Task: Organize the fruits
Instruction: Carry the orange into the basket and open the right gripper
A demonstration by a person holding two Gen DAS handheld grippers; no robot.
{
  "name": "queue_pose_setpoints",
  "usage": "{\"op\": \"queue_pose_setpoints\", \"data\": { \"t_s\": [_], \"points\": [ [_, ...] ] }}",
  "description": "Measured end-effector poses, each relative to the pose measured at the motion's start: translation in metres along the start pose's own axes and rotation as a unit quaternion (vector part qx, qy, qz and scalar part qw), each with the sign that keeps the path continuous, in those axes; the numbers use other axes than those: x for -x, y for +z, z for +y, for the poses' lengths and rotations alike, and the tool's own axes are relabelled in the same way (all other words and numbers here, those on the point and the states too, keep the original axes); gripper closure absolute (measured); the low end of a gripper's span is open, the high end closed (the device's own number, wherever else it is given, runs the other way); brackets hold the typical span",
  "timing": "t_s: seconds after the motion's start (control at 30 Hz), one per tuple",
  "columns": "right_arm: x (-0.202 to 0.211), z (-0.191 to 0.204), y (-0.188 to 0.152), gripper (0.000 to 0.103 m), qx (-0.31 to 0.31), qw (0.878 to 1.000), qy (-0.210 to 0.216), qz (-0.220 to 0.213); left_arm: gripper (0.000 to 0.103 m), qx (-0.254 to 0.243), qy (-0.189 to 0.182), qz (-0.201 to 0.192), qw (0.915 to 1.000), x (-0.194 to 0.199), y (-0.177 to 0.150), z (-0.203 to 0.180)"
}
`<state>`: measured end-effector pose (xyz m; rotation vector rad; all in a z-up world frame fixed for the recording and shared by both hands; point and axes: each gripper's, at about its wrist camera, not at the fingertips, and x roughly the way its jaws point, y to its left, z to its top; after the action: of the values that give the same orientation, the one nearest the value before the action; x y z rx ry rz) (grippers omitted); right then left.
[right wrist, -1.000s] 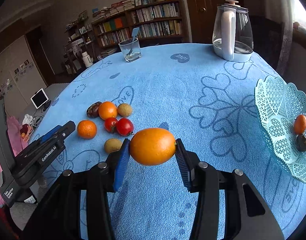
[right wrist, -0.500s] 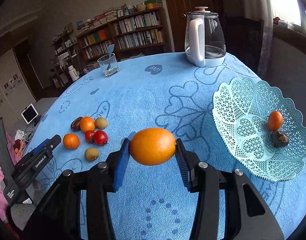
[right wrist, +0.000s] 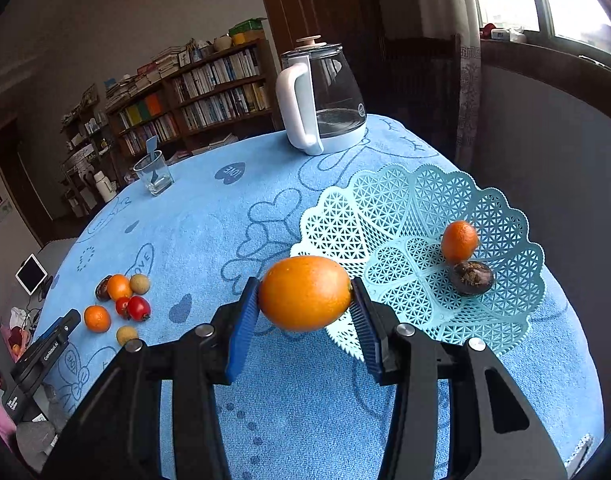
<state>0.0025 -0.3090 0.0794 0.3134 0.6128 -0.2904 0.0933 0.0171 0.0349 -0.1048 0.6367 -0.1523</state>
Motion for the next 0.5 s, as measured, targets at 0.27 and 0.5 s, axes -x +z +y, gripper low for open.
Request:
{"op": "queue_pose_setpoints", "data": {
  "t_s": [0.27,0.5],
  "points": [
    [-0.001,-0.035,-0.003,0.056,-0.032,0.999,-0.034,0.001,0.061,-0.003,0.005,-0.003,1.0000,0.001,-0.002,0.002],
    [-0.007,-0.055,-0.008,0.056,-0.052,0.997,-0.053,0.011,0.061,-0.011,0.017,-0.006,0.9998,0.003,-0.002,-0.004]
  ]
}}
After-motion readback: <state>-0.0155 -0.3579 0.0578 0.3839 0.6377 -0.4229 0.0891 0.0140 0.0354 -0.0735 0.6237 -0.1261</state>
